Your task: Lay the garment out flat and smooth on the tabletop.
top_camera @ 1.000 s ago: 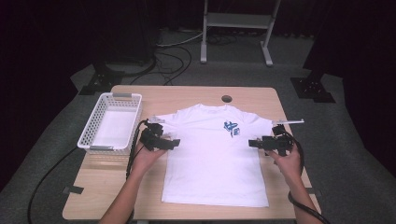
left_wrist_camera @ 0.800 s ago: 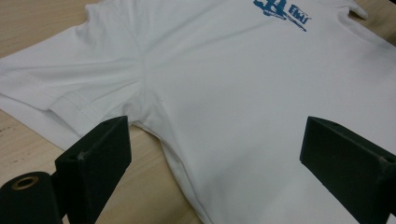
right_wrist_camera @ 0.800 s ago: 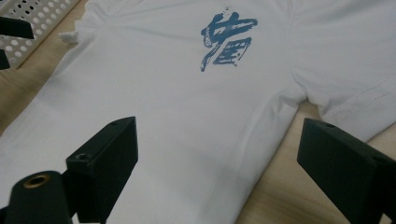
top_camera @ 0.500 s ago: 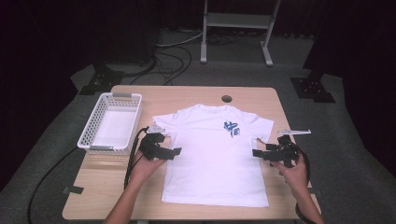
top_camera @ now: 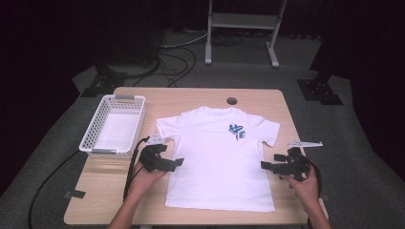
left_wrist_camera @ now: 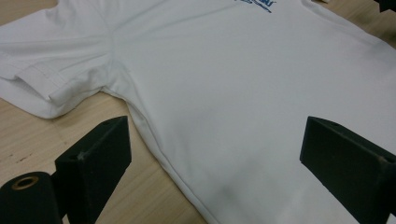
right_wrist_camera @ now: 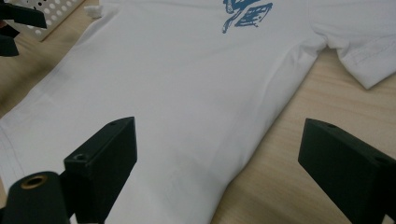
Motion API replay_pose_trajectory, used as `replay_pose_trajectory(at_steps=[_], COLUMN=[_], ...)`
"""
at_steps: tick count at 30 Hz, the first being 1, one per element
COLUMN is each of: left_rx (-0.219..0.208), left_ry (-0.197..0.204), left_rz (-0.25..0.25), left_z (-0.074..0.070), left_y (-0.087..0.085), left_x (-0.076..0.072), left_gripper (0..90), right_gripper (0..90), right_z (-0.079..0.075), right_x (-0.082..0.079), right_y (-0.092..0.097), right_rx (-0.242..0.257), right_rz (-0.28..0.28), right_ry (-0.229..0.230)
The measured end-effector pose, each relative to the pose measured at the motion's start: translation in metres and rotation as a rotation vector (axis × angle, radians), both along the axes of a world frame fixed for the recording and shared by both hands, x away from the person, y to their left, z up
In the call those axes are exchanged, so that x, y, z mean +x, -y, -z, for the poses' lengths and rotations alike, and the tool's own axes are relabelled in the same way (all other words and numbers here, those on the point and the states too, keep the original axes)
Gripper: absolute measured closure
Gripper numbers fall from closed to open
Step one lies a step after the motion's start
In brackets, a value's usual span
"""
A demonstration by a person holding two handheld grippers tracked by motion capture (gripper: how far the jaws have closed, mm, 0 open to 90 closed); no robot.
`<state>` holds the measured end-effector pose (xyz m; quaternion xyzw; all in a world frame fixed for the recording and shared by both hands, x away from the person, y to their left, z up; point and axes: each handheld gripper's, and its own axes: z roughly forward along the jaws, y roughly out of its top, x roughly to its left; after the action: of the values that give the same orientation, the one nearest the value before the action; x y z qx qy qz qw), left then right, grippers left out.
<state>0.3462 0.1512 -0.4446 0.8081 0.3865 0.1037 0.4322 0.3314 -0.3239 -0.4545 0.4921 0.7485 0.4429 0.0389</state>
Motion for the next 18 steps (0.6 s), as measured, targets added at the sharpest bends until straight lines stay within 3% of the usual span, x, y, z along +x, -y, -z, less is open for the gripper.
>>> replay_pose_trajectory(at_steps=[18], left_rx=[0.009], left_ry=[0.022], left_rz=[0.03], left_z=[0.002], left_y=[-0.008], left_x=[-0.032], left_gripper=[7.9], right_gripper=[11.2], right_z=[0.01], right_x=[-0.043], right_y=[0.011], right_rx=[0.003], right_rz=[-0.023], right_ry=[0.025])
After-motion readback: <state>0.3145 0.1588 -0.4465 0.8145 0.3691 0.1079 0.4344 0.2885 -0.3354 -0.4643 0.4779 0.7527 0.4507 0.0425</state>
